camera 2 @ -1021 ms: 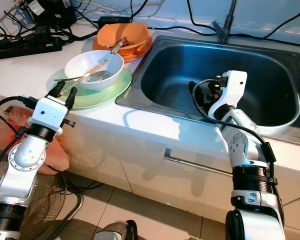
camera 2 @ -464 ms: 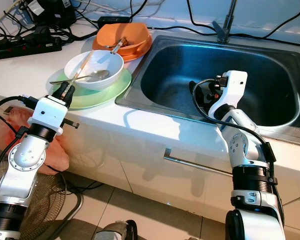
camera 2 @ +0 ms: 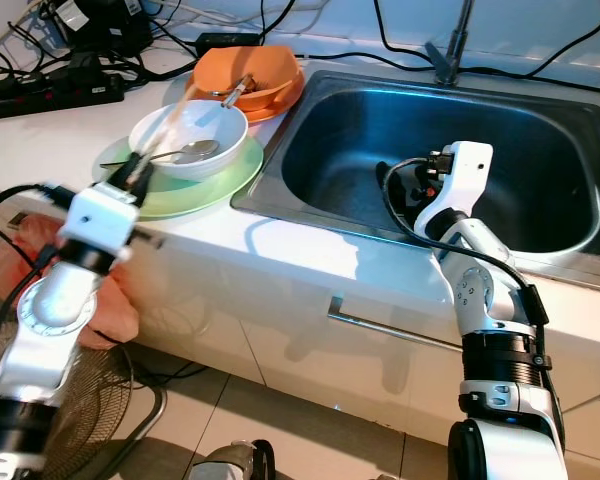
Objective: Kitchen organization
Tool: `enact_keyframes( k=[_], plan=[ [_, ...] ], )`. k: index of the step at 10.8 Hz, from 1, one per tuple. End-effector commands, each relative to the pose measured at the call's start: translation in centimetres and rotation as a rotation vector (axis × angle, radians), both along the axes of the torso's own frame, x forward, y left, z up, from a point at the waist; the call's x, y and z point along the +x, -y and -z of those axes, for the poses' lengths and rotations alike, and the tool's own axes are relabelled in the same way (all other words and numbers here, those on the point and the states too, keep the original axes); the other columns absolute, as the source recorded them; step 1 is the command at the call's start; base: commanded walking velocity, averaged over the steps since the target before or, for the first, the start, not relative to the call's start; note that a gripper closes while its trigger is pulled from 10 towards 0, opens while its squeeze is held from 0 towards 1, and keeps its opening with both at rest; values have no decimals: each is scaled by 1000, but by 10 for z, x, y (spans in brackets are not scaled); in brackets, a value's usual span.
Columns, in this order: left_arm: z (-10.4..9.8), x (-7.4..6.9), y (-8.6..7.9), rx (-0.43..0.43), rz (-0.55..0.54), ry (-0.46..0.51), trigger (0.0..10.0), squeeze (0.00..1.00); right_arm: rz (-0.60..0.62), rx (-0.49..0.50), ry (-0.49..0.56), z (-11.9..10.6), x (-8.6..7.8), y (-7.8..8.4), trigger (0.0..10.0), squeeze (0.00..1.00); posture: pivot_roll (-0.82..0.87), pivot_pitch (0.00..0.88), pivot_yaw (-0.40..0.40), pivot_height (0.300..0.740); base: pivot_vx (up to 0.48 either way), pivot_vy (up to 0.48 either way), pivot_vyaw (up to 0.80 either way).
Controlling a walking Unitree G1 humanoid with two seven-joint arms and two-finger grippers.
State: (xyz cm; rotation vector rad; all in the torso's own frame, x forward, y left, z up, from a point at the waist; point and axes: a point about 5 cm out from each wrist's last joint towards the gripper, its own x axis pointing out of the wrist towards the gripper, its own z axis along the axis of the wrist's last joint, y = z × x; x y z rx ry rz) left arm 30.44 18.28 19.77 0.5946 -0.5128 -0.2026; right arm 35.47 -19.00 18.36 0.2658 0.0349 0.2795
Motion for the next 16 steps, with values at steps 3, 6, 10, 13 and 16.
enact_keyframes(
  k=[3, 6, 10, 13, 16],
  plan=[
    [-49, -5, 24, 97, 114, 267, 0, 0, -6, 45, 21, -6, -2, 0, 10000, 0, 73, 73, 63, 740, 0, 0, 0],
    [-57, 34, 34, -534, 227, -7, 0, 0, -12, 107, 47, -13, 0, -6, 10000, 0, 62, 61, 69, 740, 0, 0, 0],
    [-7, 51, 77, -1148, 534, -526, 0, 0, -41, 184, 75, -20, -4, -12, 10000, 1000, 40, 64, 71, 740, 0, 0, 0],
    [-1, 42, 129, -1313, 836, -771, 0, 0, -79, 324, 55, -25, -5, -20, 10000, 0, 30, 70, 71, 740, 0, 0, 0],
    [-1, 34, 141, -1383, 933, -869, 0, 0, -95, 359, 73, -31, -7, -23, 10000, 0, 23, 82, 74, 740, 0, 0, 0]
  ],
)
